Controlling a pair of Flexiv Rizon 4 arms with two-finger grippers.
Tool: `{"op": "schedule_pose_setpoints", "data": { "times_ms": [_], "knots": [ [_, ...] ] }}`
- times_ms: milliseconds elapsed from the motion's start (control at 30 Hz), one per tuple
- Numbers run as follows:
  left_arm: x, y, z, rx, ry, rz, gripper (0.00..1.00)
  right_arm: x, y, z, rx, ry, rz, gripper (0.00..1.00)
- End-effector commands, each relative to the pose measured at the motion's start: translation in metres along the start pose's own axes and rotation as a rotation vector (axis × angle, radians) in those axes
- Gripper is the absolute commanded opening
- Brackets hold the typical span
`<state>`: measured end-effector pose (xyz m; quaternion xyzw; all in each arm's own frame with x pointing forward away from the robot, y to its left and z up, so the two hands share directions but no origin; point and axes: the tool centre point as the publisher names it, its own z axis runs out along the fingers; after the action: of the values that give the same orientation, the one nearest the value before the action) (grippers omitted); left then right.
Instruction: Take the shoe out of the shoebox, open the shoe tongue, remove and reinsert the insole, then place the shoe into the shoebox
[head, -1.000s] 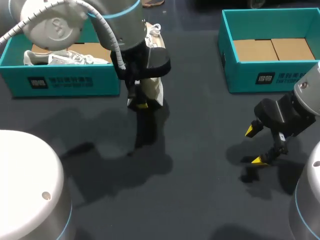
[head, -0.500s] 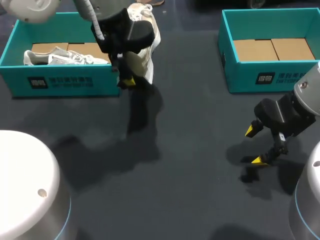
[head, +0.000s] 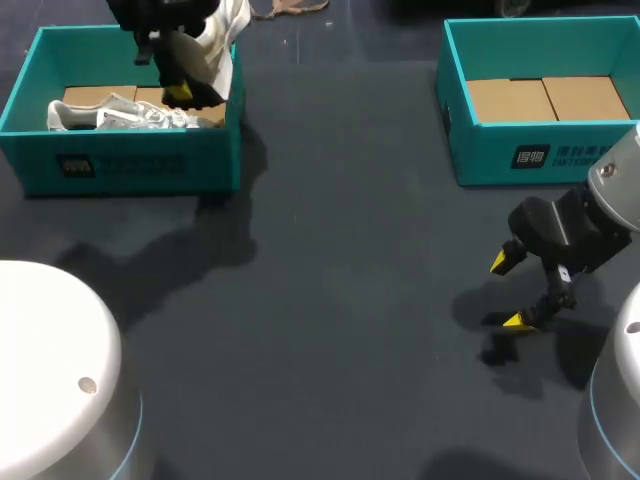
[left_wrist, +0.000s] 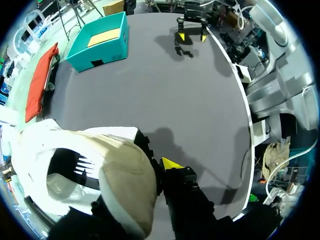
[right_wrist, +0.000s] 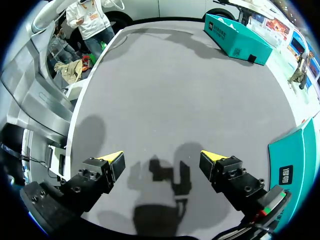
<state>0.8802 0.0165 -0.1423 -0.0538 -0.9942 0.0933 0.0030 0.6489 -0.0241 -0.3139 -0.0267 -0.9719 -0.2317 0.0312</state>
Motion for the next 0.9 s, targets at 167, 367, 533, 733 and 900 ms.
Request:
{"op": "schedule_pose_setpoints", "data": {
  "times_ms": [167, 367, 533, 733, 900],
  "knots": [
    [-0.053, 0.082, -0.016, 0.007, 0.018, 0.016, 0.00, 0.001, 0.000, 0.000, 0.001, -0.001, 0.000, 1.00],
    [-0.080, 0.126, -0.025, -0.017, 0.054, 0.046, 0.00, 0.001, 0.000, 0.000, 0.001, -0.001, 0.000, 1.00],
    [-0.080, 0.126, -0.025, -0.017, 0.054, 0.046, 0.00, 0.001, 0.000, 0.000, 0.001, -0.001, 0.000, 1.00],
    [-0.080, 0.126, -0.025, -0.017, 0.054, 0.046, 0.00, 0.001, 0.000, 0.000, 0.001, -0.001, 0.000, 1.00],
    [-0.109, 0.161, -0.019, -0.056, 0.028, 0.008, 0.00, 0.001, 0.000, 0.000, 0.001, -0.001, 0.000, 1.00]
  ]
}}
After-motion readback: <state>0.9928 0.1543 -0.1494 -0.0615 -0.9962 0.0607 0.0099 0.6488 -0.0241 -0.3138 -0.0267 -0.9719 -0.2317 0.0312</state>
